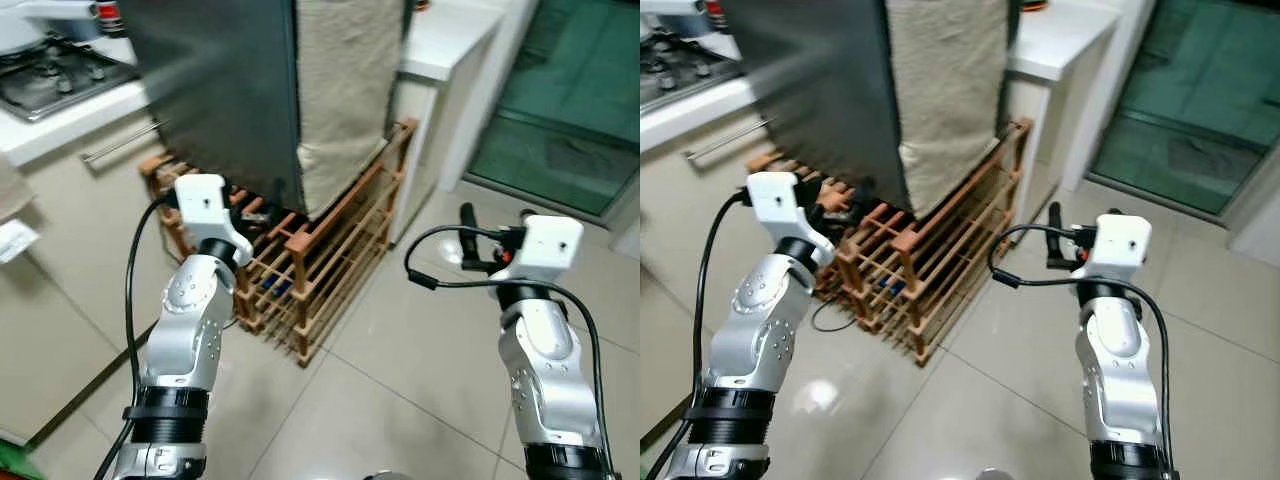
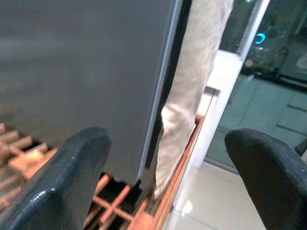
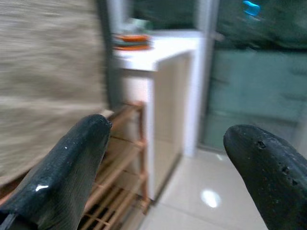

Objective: Restocking fridge

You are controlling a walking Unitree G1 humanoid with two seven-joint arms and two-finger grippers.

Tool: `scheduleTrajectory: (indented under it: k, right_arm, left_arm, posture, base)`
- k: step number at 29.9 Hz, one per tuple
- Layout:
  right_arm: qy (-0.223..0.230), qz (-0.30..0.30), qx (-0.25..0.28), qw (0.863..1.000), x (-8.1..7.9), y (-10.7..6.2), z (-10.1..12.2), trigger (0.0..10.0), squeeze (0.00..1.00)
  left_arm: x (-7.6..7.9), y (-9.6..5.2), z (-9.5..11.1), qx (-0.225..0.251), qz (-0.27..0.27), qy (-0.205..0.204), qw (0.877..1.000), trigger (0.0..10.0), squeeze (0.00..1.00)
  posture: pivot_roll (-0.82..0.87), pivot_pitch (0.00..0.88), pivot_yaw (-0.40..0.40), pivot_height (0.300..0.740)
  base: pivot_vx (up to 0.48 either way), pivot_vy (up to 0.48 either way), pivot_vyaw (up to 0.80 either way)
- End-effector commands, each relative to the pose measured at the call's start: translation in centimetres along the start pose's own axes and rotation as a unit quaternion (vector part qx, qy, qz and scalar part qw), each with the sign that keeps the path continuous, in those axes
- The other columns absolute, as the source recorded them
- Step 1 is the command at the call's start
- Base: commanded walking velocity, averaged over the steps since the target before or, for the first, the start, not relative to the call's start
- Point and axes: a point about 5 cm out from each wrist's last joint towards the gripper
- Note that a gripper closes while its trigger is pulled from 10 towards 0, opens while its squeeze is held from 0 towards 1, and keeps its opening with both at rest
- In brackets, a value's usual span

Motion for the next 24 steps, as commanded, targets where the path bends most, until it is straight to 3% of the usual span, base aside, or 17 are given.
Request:
scheduleTrajectory:
  k: [1, 3, 5, 8, 16, 21, 24]
  right_arm:
    - [0.011, -0.024, 0.003, 1.0, 0.5, -0.1, -0.1, 10.0, 0.0]
    - [0.008, -0.027, 0.002, 1.0, 0.6, 0.0, -0.3, 10.0, 0.0]
    - [-0.003, -0.021, 0.007, 1.0, 0.3, -0.1, -0.1, 10.0, 0.0]
    - [-0.017, -0.011, 0.008, 1.0, -0.2, -0.2, -0.2, 10.0, 0.0]
    - [-0.014, 0.0, 0.002, 1.0, -1.1, -0.2, -0.7, 10.0, 0.0]
    - [-0.015, 0.006, 0.023, 1.0, -2.0, 0.4, 0.1, 10.0, 0.0]
    - [-0.01, 0.01, 0.031, 0.999, -2.3, 0.5, 0.7, 10.0, 0.0]
  left_arm:
    - [-0.4, 0.1, -0.2, -0.001, 0.016, 0.0, 1.0, 10.0, 0.0]
    - [-0.7, 0.3, -0.2, 0.003, 0.034, 0.003, 0.999, 10.0, 0.0]
    - [-1.0, 0.4, 0.0, 0.008, 0.047, -0.02, 0.999, 10.0, 0.0]
    - [-0.5, 0.5, -0.2, 0.005, 0.045, -0.023, 0.999, 10.0, 0.0]
    - [0.5, 0.3, 0.8, 0.002, -0.015, 0.042, 0.999, 10.0, 0.0]
    - [2.3, 0.8, 1.3, -0.001, -0.084, 0.06, 0.995, 10.0, 0.0]
    - [4.0, 1.5, 1.1, -0.01, -0.139, 0.081, 0.987, 10.0, 0.0]
  posture:
    - [-0.14, 0.0, 0.024, 0.736]
    - [-0.14, 0.0, 0.023, 0.736]
    - [-0.14, 0.0, 0.031, 0.736]
    - [-0.13, 0.0, 0.037, 0.736]
    - [-0.09, 0.0, 0.09, 0.736]
    - [-0.11, 0.0, 0.113, 0.736]
    - [-0.13, 0.0, 0.115, 0.736]
  base:
    - [0.0, 0.0, -0.68]
    - [0.0, 0.0, -0.68]
    - [0.0, 0.0, -0.69]
    - [0.0, 0.0, -0.46]
    - [0.0, 0.0, 0.0]
    - [0.0, 0.0, 0.0]
    - [0.0, 0.464, -0.78]
Point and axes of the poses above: a point about 5 cm out from each wrist's last joint towards the gripper, its own y axis pointing out of the wrist towards the gripper, its own z axis along the axis of the wrist's last joint, x = y × z, and after that the axes turned 15 degrees about -y, right-handed
